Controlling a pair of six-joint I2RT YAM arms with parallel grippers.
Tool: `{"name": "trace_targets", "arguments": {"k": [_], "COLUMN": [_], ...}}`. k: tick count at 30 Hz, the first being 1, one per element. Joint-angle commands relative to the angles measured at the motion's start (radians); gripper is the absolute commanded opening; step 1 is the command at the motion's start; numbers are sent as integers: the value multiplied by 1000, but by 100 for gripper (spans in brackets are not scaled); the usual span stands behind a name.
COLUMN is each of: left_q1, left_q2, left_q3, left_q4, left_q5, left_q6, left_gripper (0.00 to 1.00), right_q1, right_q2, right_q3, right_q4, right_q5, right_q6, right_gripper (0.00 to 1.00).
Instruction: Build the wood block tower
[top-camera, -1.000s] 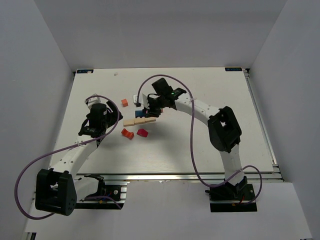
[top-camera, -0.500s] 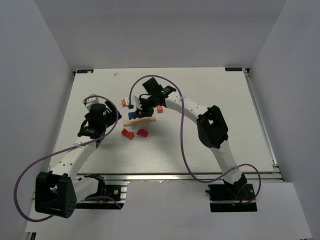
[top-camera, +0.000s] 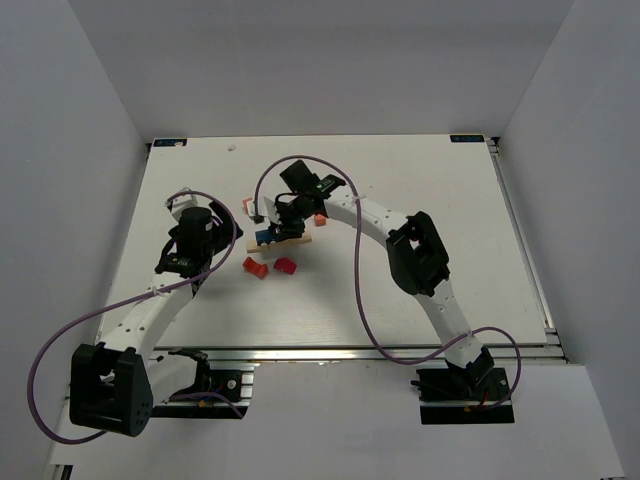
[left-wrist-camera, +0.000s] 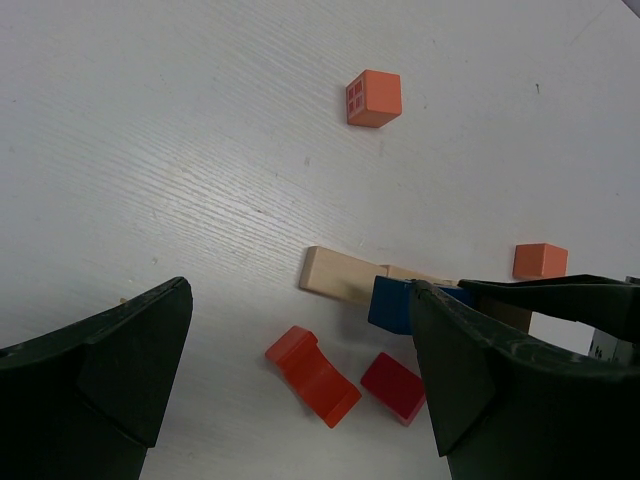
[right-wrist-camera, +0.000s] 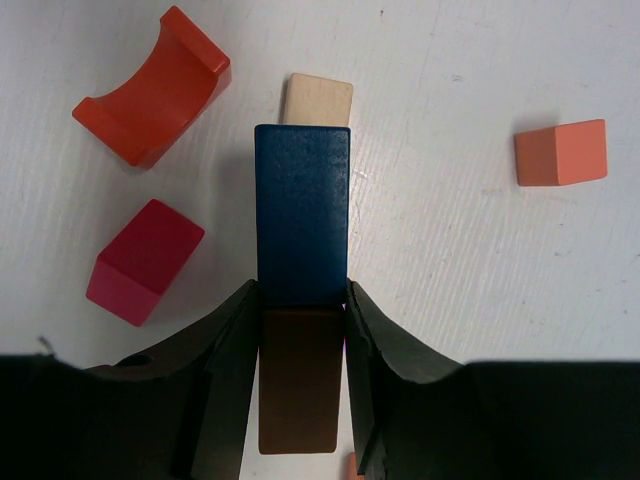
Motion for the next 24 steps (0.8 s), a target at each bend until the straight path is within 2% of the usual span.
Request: {"name": "trace_targets", "arguments": {"k": [1, 24], "left_q1": [1, 3], "left_q2": [-20, -18], "left_q3": [11, 2], "left_q4": [1, 9], "left_q5": [-13, -9], "left_q6": [0, -2], "left_gripper": [98, 98], "right_q1": [6, 14], "right_q2": [15, 53], "right_q3": [48, 67], "right_q4": [25, 48], "right_q5": [-9, 42], "right_q6": [14, 51], "right_gripper": [17, 20]}}
